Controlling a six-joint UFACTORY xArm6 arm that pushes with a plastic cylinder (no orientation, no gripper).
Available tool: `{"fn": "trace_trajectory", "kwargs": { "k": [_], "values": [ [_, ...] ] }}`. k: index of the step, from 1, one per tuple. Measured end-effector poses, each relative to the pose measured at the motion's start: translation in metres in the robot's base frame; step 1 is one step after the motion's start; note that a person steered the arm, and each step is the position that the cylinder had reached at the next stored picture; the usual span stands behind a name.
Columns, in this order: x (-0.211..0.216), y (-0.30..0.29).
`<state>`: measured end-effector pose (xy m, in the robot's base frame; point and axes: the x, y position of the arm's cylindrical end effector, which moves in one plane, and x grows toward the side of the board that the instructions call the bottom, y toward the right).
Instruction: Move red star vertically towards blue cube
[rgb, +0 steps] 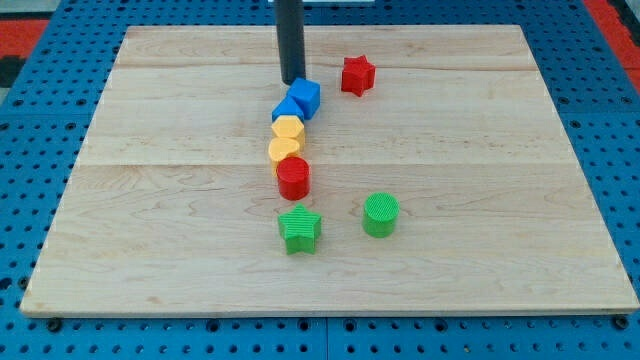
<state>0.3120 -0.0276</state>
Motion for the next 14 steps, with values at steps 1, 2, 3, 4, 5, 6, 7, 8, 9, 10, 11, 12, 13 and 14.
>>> {"fn": "trace_trajectory", "kwargs": {
  "k": [1, 2, 3, 4, 5, 6, 7, 8, 9, 10, 11, 12, 13, 14],
  "values": [
    [0.022, 0.018],
    [0.039, 0.025],
    [0.049, 0.025],
    [0.049, 0.025],
    [0.049, 0.025],
    [0.049, 0.025],
    [0.049, 0.025],
    [0.024, 0.104],
    [0.017, 0.108],
    [0.017, 0.108],
    [0.017, 0.108],
    [0.001, 0.108],
    [0.001, 0.108],
    [0.001, 0.099]
  ]
}}
